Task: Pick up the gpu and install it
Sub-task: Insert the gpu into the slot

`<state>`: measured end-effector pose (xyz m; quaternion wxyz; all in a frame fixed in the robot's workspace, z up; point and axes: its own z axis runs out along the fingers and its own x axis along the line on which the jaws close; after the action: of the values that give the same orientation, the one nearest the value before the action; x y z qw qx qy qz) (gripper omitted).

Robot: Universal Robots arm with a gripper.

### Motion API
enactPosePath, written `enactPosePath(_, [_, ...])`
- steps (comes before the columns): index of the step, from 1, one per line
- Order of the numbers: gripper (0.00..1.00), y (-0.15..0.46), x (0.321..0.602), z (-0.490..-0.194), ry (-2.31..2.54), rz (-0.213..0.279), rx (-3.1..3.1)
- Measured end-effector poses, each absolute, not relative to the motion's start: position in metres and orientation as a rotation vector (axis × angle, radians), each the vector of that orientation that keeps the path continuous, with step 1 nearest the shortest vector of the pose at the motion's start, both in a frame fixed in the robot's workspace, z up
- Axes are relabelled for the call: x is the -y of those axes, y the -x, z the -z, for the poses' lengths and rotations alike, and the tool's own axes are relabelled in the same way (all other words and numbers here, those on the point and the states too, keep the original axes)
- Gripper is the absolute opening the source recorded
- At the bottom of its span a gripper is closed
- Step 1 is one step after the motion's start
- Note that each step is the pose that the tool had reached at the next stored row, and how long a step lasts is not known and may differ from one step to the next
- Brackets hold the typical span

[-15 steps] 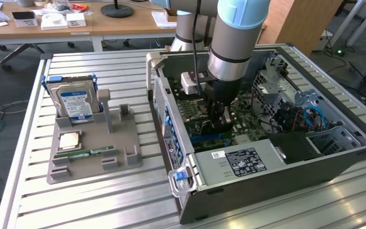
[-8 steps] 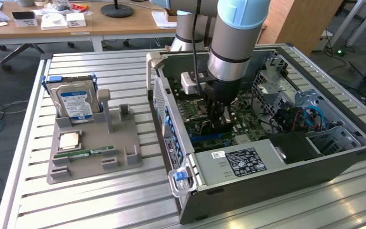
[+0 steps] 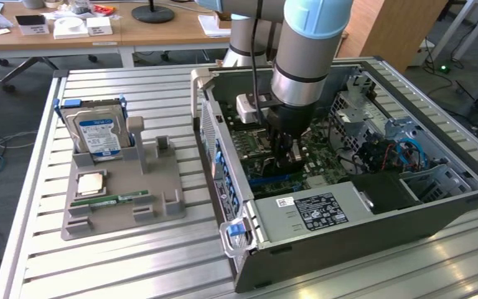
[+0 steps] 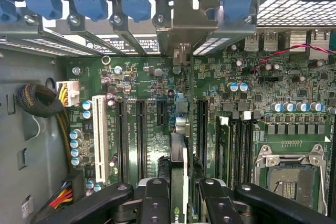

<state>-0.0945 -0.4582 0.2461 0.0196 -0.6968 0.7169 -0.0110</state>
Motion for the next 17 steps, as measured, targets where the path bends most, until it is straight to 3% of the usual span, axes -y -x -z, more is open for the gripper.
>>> enactPosePath(17, [0.26,0.0947,0.4583,-0.2442,2.162,0.034,-2.225])
